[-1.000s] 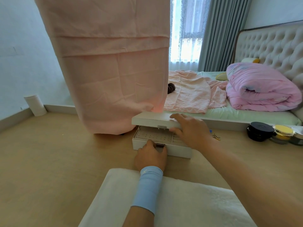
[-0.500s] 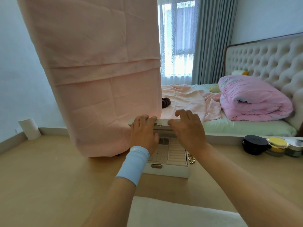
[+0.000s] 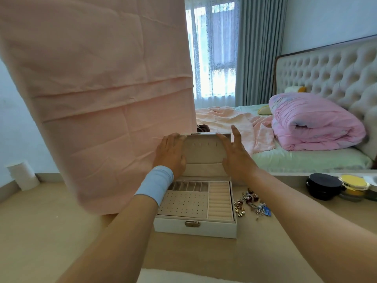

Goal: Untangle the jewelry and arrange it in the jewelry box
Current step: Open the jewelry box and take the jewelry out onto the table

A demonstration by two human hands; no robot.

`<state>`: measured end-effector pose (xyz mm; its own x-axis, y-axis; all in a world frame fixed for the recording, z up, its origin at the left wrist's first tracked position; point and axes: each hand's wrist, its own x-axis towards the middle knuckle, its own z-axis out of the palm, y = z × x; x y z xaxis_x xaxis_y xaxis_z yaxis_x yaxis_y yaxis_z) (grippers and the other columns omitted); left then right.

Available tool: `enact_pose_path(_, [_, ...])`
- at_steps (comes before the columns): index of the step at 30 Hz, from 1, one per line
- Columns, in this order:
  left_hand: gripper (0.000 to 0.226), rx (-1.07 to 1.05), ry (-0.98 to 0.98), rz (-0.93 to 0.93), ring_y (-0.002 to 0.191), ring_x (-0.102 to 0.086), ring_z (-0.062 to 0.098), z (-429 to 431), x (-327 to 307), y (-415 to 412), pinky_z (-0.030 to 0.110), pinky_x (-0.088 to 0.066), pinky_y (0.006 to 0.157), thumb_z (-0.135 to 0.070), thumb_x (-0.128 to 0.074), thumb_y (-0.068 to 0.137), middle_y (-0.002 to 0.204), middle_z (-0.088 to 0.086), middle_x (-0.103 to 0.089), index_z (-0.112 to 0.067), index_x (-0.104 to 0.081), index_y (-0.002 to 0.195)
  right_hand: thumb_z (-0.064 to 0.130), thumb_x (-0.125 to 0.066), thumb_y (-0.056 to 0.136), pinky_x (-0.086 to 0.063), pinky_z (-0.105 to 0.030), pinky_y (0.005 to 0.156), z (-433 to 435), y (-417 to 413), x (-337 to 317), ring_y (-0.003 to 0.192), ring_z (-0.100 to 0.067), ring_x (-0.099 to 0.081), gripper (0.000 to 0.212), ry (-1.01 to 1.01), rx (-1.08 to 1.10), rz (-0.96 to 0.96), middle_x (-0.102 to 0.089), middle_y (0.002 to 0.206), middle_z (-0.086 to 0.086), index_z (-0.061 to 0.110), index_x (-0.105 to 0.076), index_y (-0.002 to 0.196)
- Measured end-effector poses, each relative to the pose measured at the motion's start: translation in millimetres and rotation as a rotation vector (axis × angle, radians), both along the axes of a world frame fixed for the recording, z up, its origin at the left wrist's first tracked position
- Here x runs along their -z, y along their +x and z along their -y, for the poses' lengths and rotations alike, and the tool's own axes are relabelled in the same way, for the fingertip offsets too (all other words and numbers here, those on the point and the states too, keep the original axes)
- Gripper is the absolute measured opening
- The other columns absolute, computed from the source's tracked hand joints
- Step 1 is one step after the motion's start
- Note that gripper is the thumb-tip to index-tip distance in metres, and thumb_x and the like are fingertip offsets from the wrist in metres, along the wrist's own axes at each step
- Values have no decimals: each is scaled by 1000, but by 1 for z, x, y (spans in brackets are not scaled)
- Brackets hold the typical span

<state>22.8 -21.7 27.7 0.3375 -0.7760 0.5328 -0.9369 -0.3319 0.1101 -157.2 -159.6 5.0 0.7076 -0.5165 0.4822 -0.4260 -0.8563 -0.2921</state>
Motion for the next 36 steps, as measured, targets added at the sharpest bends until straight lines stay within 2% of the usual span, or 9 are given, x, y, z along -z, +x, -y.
enact_pose_path(2, [65,-18,75,-51,139,-23,29,-1,15,0,42,-24,115,-21,-53,87,153,3,-25,-25,-30,147,-9,-52,84,-40,-40,111,7,8,0,147,-40,-22,92,143,49,0,21,159,1,25,-13,160])
enact_pose_path(6, [66,-11,265,-162,144,-17,25,2,46,-1,40,-20,117,-35,-54,91,158,1,-17,-32,-24,150,0,-54,85,-37,-42,110,10,15,3,150,-35,-15,98,265,35,-1,28,161,7,35,-2,160])
enact_pose_path(9, [67,-5,331,-234,147,-11,23,2,59,-1,39,-14,120,-42,-51,93,161,1,-13,-32,-21,152,4,-52,86,-20,-54,121,0,14,10,154,-30,10,98,146,98,-47,40,158,1,34,5,160])
enact_pose_path(12, [66,-6,374,-274,149,-5,21,-4,68,-4,39,-8,121,-45,-48,94,162,1,-10,-32,-20,153,11,-52,87,1,-59,123,-26,8,28,151,-28,26,89,-78,101,-37,32,162,-9,28,-6,161])
enact_pose_path(15, [63,-11,395,-290,149,-4,18,-16,77,-12,38,-6,121,-47,-42,96,163,-2,-9,-33,-18,153,28,-49,97,5,-48,125,-58,1,48,154,-29,13,72,-56,-30,-205,11,168,-10,26,-14,159])
enact_pose_path(19, [62,-26,444,-307,150,-6,20,-34,90,-25,39,-5,122,-51,-35,97,164,-1,-9,-34,-17,154,51,-33,104,5,-45,125,-81,-6,69,154,-22,17,69,136,-54,-468,12,169,-6,29,-2,161])
enact_pose_path(24, [65,-54,495,-308,151,3,19,-49,97,-36,38,1,122,-54,-27,99,165,0,0,-31,-7,156,57,-17,104,5,-44,125,-89,-13,71,155,-19,13,66,165,-41,-610,11,169,-4,31,1,161])
enact_pose_path(30, [69,-63,546,-283,151,9,21,-60,102,-48,41,3,122,-58,-23,98,164,2,6,-28,-1,156,60,-23,103,4,-43,126,-97,-25,64,155,-17,13,69,211,-74,-662,11,169,-1,32,2,161])
enact_pose_path(36, [70,-38,447,-269,147,-16,24,-56,78,-44,38,-14,120,-55,-37,95,161,3,-21,-25,-17,155,48,-46,101,-33,-43,115,-75,-7,42,141,-24,-41,56,149,-1,-416,-44,154,-1,29,-37,153])
